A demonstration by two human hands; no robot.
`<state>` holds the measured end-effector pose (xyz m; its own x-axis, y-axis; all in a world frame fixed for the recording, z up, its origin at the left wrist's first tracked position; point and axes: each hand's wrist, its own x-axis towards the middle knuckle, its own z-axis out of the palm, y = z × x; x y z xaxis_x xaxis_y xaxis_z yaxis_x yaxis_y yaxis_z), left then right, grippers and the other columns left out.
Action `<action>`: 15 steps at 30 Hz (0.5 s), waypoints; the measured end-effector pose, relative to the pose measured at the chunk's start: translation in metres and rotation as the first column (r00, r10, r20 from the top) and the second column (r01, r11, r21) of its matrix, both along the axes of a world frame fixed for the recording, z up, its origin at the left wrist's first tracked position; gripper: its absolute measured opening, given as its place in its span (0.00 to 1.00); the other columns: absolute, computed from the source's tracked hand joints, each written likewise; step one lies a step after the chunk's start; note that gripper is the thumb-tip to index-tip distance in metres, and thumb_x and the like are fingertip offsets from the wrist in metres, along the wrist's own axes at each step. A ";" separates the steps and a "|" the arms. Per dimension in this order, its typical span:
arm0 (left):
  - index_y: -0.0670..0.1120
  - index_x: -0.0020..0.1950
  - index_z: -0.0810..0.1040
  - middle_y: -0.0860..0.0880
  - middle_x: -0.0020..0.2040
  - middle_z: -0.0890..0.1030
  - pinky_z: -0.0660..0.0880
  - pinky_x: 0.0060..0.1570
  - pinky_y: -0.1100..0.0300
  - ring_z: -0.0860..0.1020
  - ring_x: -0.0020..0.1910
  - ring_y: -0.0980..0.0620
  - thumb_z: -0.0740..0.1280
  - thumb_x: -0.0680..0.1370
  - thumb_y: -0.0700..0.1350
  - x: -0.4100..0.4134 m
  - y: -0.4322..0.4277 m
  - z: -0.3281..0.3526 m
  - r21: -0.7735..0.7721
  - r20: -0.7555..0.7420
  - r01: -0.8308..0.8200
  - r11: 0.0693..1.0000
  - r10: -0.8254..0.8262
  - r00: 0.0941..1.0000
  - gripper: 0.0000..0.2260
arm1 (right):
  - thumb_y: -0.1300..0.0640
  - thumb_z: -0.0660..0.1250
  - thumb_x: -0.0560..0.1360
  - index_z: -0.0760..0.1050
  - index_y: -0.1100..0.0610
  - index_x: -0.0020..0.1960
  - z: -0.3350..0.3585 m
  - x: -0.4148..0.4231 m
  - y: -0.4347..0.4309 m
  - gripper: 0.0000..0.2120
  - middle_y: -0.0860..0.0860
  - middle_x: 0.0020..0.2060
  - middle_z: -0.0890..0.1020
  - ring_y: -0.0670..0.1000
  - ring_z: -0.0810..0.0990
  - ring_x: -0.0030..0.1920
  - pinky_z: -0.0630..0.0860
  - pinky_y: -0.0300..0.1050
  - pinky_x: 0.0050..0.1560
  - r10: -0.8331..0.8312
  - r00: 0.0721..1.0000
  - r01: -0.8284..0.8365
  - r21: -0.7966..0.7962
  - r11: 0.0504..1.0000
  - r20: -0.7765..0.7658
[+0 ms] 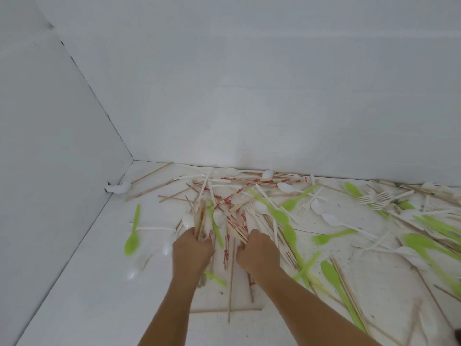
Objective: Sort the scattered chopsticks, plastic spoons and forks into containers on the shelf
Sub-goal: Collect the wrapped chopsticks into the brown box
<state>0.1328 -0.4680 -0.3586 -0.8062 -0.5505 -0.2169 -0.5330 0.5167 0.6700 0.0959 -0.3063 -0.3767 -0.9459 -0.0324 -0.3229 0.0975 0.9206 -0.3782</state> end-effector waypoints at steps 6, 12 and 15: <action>0.46 0.50 0.82 0.52 0.44 0.83 0.79 0.47 0.57 0.82 0.47 0.48 0.78 0.72 0.53 -0.001 0.042 -0.029 0.043 0.030 0.120 0.992 -0.122 0.992 0.14 | 0.52 0.64 0.78 0.70 0.53 0.45 -0.002 -0.001 0.010 0.06 0.47 0.38 0.73 0.54 0.81 0.44 0.75 0.44 0.40 -0.055 0.997 0.056 0.022 0.998 -0.057; 0.49 0.49 0.78 0.52 0.44 0.79 0.80 0.43 0.53 0.80 0.44 0.48 0.76 0.70 0.60 -0.007 0.052 -0.036 -0.087 0.047 0.169 0.982 -0.165 0.985 0.18 | 0.52 0.65 0.78 0.77 0.55 0.49 -0.005 -0.004 0.017 0.07 0.49 0.40 0.77 0.54 0.83 0.46 0.75 0.44 0.39 -0.085 0.995 0.086 0.017 0.996 -0.055; 0.48 0.48 0.78 0.51 0.44 0.78 0.79 0.41 0.52 0.80 0.44 0.47 0.75 0.71 0.60 -0.008 0.054 -0.038 -0.122 0.074 0.185 0.975 -0.177 0.981 0.17 | 0.51 0.66 0.78 0.78 0.55 0.52 -0.005 -0.001 0.022 0.08 0.51 0.44 0.81 0.55 0.83 0.47 0.76 0.44 0.40 -0.076 0.996 0.078 0.025 0.997 -0.055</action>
<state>0.1249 -0.4141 -0.3965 -0.8820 -0.4233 -0.2072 -0.4616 0.6876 0.5605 0.0945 -0.2847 -0.3819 -0.9613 0.0495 -0.2711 0.1488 0.9212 -0.3595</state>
